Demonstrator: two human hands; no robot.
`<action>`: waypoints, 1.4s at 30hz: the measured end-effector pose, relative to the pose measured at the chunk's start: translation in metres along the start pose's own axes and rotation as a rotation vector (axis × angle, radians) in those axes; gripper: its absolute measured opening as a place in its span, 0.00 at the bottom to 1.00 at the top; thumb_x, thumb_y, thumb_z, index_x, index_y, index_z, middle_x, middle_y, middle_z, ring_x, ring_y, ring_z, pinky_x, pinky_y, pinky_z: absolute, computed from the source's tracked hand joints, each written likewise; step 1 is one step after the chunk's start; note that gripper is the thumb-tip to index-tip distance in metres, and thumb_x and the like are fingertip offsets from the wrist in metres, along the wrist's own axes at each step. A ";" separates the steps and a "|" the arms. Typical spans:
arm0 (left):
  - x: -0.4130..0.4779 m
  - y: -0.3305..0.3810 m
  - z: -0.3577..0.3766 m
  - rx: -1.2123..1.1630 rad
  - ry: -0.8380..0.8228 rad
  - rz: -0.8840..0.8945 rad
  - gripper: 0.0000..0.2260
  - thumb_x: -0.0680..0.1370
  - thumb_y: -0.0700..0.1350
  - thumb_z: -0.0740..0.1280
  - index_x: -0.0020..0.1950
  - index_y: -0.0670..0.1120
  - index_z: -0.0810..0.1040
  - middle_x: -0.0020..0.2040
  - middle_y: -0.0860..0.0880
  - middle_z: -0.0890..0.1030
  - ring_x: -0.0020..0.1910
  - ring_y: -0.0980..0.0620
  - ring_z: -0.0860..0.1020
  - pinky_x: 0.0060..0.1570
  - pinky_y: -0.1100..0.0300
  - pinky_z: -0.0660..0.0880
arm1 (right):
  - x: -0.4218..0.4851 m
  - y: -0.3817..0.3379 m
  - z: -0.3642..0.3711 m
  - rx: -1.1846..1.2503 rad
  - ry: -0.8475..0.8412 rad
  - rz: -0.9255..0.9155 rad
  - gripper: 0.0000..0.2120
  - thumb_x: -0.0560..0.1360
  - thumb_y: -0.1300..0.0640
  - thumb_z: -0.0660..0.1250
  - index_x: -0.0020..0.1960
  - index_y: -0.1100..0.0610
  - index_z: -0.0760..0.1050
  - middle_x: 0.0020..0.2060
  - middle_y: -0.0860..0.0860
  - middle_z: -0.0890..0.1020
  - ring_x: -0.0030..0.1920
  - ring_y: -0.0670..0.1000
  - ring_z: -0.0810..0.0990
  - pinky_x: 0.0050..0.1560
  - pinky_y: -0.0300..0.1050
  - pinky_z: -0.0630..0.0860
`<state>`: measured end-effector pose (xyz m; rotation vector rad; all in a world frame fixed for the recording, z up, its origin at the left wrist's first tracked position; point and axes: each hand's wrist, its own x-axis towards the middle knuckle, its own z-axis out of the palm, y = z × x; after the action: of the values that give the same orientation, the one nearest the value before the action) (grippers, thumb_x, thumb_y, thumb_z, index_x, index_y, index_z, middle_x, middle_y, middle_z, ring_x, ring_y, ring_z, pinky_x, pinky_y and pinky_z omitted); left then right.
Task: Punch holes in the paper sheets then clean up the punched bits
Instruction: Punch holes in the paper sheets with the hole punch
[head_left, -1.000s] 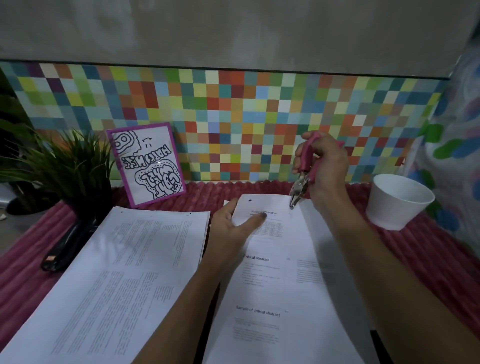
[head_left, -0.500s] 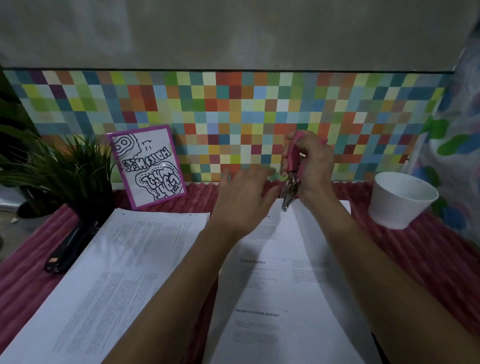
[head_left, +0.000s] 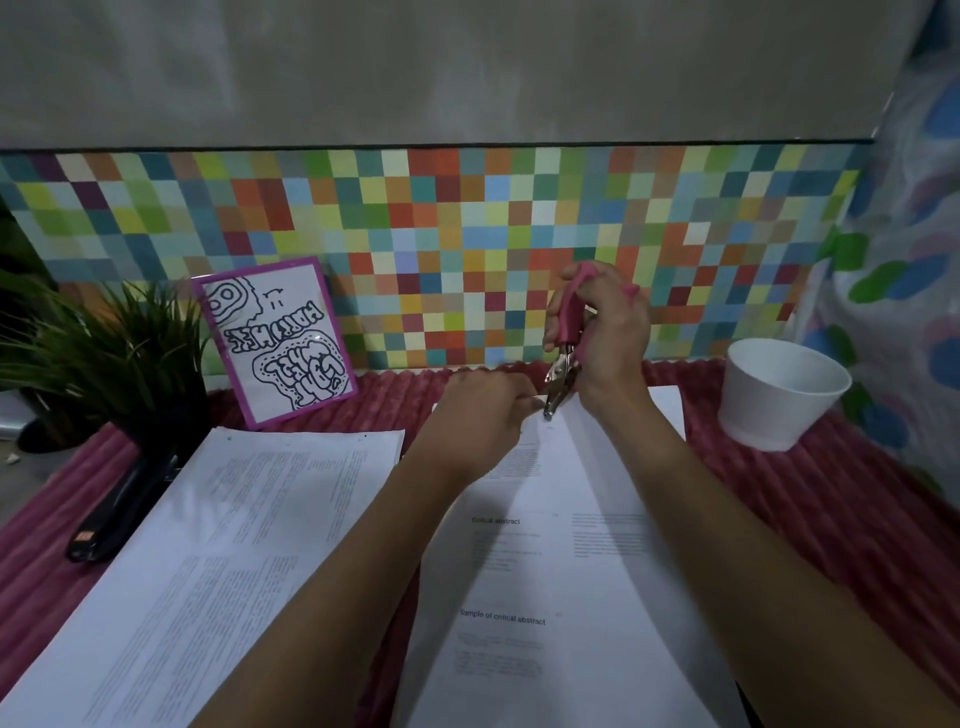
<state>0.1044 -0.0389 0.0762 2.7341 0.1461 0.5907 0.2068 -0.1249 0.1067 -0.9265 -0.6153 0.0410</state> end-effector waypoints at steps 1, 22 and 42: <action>0.000 0.000 0.001 0.001 0.023 0.012 0.10 0.81 0.44 0.64 0.47 0.42 0.82 0.44 0.45 0.84 0.43 0.44 0.80 0.46 0.56 0.72 | 0.000 -0.001 0.000 -0.003 -0.009 0.001 0.08 0.72 0.61 0.60 0.45 0.64 0.75 0.28 0.58 0.74 0.23 0.55 0.70 0.25 0.44 0.71; -0.009 0.010 0.003 0.448 0.020 -0.013 0.09 0.76 0.36 0.62 0.50 0.45 0.79 0.44 0.47 0.82 0.41 0.47 0.74 0.57 0.56 0.64 | -0.004 0.000 -0.005 0.037 0.234 0.382 0.12 0.63 0.66 0.58 0.46 0.64 0.73 0.31 0.57 0.72 0.27 0.54 0.71 0.30 0.45 0.71; -0.022 -0.010 -0.007 0.081 -0.012 0.108 0.10 0.81 0.46 0.62 0.40 0.52 0.77 0.32 0.60 0.70 0.35 0.52 0.72 0.52 0.56 0.63 | 0.003 -0.026 -0.014 -0.128 -0.183 0.167 0.12 0.67 0.62 0.58 0.47 0.64 0.76 0.31 0.58 0.77 0.27 0.56 0.75 0.37 0.52 0.79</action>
<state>0.0809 -0.0312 0.0698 2.8373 0.0204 0.6104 0.2104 -0.1506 0.1219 -1.1050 -0.7148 0.2406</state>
